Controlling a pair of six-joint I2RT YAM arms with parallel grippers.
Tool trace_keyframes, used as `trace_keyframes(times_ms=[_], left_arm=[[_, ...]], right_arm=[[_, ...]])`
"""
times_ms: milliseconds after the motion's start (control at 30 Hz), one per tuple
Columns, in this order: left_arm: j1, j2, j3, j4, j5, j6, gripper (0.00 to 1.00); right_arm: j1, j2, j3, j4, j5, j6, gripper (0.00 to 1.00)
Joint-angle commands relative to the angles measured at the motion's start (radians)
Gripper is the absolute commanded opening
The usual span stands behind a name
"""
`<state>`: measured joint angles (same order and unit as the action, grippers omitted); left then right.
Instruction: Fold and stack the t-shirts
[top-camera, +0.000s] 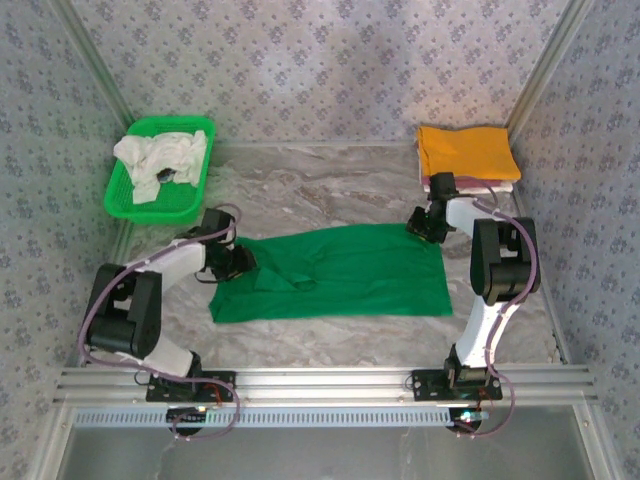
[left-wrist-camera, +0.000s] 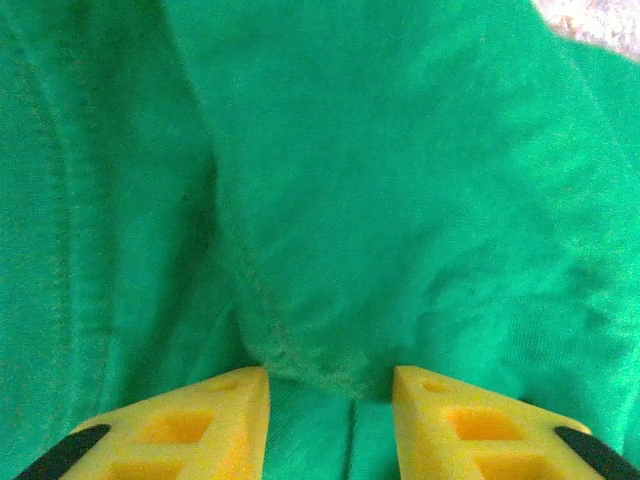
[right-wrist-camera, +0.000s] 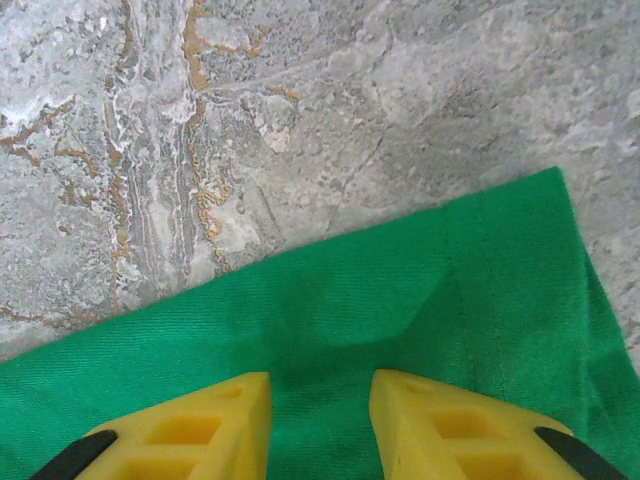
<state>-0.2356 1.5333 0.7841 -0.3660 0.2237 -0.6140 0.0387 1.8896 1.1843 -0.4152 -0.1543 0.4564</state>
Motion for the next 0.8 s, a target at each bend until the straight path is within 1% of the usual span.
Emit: trace_keyframes(times_ms=[0, 67, 100, 233, 267, 300, 333, 367, 433, 467, 600, 767], left_arm=[[-0.002, 0.026, 0.022, 0.073, 0.011, -0.009, 0.27], [-0.002, 0.021, 0.034, 0.066, 0.008, 0.0, 0.11], [-0.002, 0.014, 0.039, 0.055, 0.0, 0.003, 0.08], [-0.002, -0.027, 0.055, 0.007, -0.044, 0.02, 0.06], [0.0, -0.041, 0.062, -0.007, -0.056, 0.026, 0.1], [0.002, -0.055, 0.066, -0.02, -0.07, 0.033, 0.13], [0.005, -0.066, 0.067, -0.026, -0.083, 0.035, 0.13], [0.014, -0.074, 0.066, -0.031, -0.094, 0.036, 0.17], [0.035, -0.079, 0.063, -0.037, -0.09, 0.038, 0.33], [0.043, -0.077, 0.064, -0.037, -0.094, 0.041, 0.38], [0.053, -0.032, 0.082, -0.03, -0.09, 0.06, 0.38], [0.053, 0.025, 0.095, 0.011, -0.056, 0.069, 0.38]], right_arm=[[-0.01, 0.045, -0.03, -0.047, 0.031, 0.002, 0.36], [-0.01, 0.043, -0.032, -0.049, 0.031, 0.001, 0.36], [-0.01, 0.042, -0.034, -0.048, 0.031, 0.001, 0.36], [-0.01, 0.04, -0.038, -0.045, 0.032, -0.003, 0.36], [-0.01, 0.04, -0.037, -0.046, 0.031, -0.002, 0.36], [-0.011, 0.038, -0.039, -0.046, 0.032, -0.001, 0.36], [-0.01, 0.039, -0.04, -0.045, 0.032, -0.002, 0.36], [-0.011, 0.039, -0.04, -0.046, 0.03, -0.002, 0.36], [-0.01, 0.04, -0.038, -0.046, 0.03, -0.002, 0.36], [-0.011, 0.04, -0.038, -0.047, 0.03, -0.003, 0.36], [-0.01, 0.042, -0.036, -0.047, 0.03, -0.002, 0.36], [-0.012, 0.041, -0.037, -0.045, 0.029, -0.002, 0.36]])
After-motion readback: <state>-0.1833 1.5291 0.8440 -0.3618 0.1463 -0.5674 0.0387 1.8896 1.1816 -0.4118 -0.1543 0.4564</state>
